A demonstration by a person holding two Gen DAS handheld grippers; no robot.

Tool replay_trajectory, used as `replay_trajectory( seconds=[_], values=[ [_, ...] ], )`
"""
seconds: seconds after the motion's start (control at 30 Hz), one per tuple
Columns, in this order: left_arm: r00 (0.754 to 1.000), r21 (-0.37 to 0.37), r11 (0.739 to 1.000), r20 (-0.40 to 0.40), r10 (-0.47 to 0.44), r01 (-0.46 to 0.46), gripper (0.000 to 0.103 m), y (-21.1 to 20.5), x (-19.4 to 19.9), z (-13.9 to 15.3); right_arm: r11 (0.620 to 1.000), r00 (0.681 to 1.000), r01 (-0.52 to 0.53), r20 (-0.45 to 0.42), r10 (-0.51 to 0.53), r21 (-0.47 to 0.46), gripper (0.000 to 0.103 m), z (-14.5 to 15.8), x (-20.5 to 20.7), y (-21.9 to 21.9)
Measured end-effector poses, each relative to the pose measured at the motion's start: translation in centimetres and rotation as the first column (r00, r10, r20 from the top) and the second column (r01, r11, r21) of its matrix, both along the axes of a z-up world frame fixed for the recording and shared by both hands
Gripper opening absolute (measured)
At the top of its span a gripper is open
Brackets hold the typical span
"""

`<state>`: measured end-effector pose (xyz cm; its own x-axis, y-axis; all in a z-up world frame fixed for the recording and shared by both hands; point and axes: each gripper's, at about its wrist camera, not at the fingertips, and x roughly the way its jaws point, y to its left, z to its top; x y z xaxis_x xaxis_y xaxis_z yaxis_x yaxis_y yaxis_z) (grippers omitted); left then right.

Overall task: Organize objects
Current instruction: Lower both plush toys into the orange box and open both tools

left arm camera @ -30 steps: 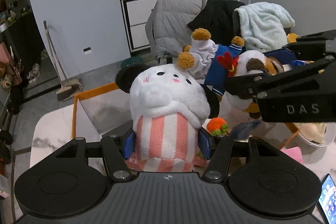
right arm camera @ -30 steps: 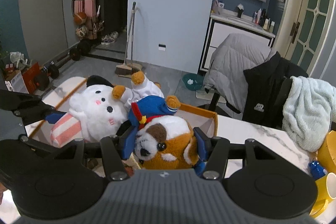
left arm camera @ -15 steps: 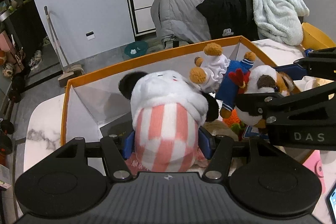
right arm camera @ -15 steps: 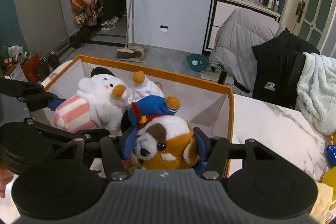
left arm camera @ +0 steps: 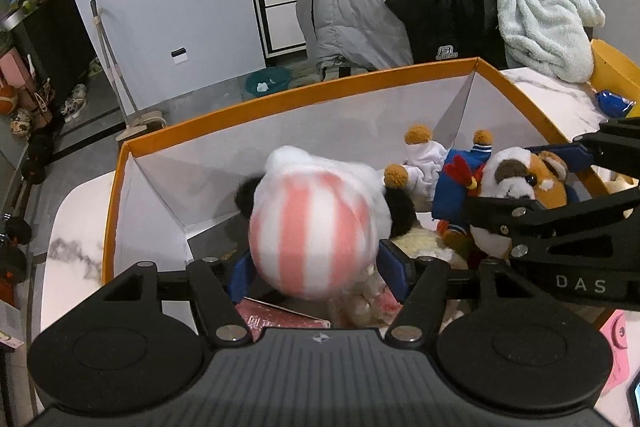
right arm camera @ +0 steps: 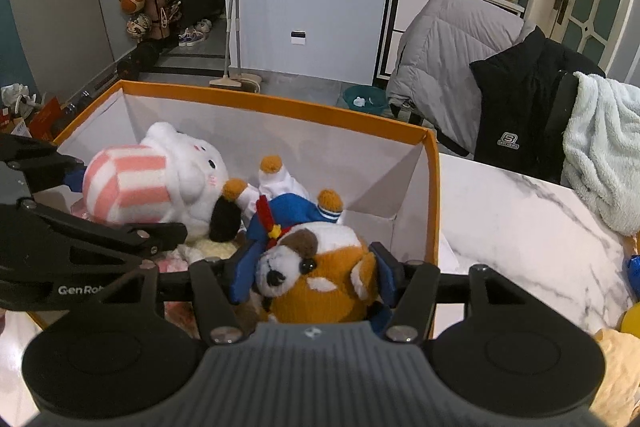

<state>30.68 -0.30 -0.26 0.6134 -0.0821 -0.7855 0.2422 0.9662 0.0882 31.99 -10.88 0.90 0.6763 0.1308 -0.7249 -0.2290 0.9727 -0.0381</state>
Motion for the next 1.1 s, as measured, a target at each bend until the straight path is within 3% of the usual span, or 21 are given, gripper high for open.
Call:
replay_trajectory(
  seconds=[0.37, 0.53, 0.77, 1.1],
  values=[
    [0.999, -0.007, 1.000, 0.051, 0.012, -0.011, 0.080, 0.5, -0.7, 1.2, 0.996, 0.991, 0.071, 0.112, -0.077, 0.054, 0.066, 1.8, -0.6, -1.2],
    [0.998, -0.019, 1.000, 0.057, 0.013, -0.012, 0.080, 1.0, -1.4, 1.8, 0.997, 0.993, 0.047, 0.105, -0.052, 0.057, 0.060, 2.4, -1.0, -1.2],
    [0.995, -0.019, 1.000, 0.098, 0.005, -0.003, 0.080, 1.8, -3.5, 3.9, 1.000, 0.994, 0.018, 0.103, -0.019, 0.016, 0.060, 2.8, -2.7, -0.1],
    [0.983, -0.163, 0.986, 0.172, 0.061, -0.033, 0.080, 5.1, -8.2, 7.1, 1.000, 0.990, -0.010, 0.139, 0.014, -0.027, 0.060, 5.6, -6.8, 0.8]
  ],
)
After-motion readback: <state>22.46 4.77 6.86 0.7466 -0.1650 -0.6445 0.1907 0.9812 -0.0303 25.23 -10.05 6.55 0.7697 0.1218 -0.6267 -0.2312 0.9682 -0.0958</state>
